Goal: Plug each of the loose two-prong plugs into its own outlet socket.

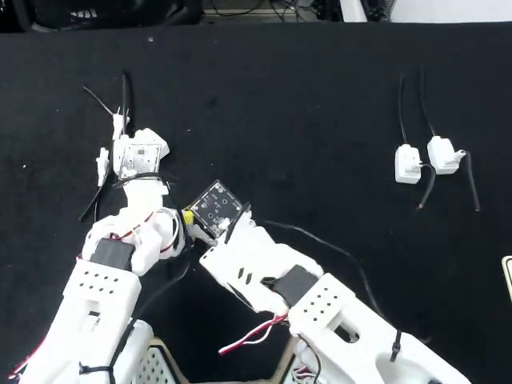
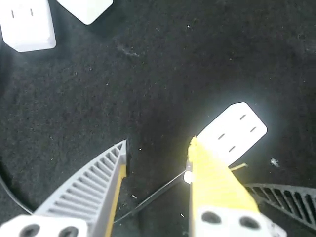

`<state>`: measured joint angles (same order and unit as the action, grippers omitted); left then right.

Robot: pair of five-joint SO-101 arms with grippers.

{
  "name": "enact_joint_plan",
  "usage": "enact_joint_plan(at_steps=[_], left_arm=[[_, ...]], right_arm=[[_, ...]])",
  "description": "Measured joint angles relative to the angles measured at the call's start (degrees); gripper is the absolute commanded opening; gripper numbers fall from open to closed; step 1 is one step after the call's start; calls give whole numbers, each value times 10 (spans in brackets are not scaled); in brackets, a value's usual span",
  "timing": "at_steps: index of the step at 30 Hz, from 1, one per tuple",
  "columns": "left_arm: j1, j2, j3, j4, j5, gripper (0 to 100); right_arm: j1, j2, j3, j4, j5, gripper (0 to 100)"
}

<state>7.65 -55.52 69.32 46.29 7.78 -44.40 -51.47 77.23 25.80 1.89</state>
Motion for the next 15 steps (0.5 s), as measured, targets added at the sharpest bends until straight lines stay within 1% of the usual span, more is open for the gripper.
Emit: enact_joint_plan(at_steps=[11,13,15], left_arm=[[0,0,0,-3,0,202],[-6,-4,0,-1,0,202],[-25,-4,0,-1,0,202]], right_arm=[[4,0,0,1,0,11],[10,0,-4,16,0,11],[33,0,-22,52,-1,11]])
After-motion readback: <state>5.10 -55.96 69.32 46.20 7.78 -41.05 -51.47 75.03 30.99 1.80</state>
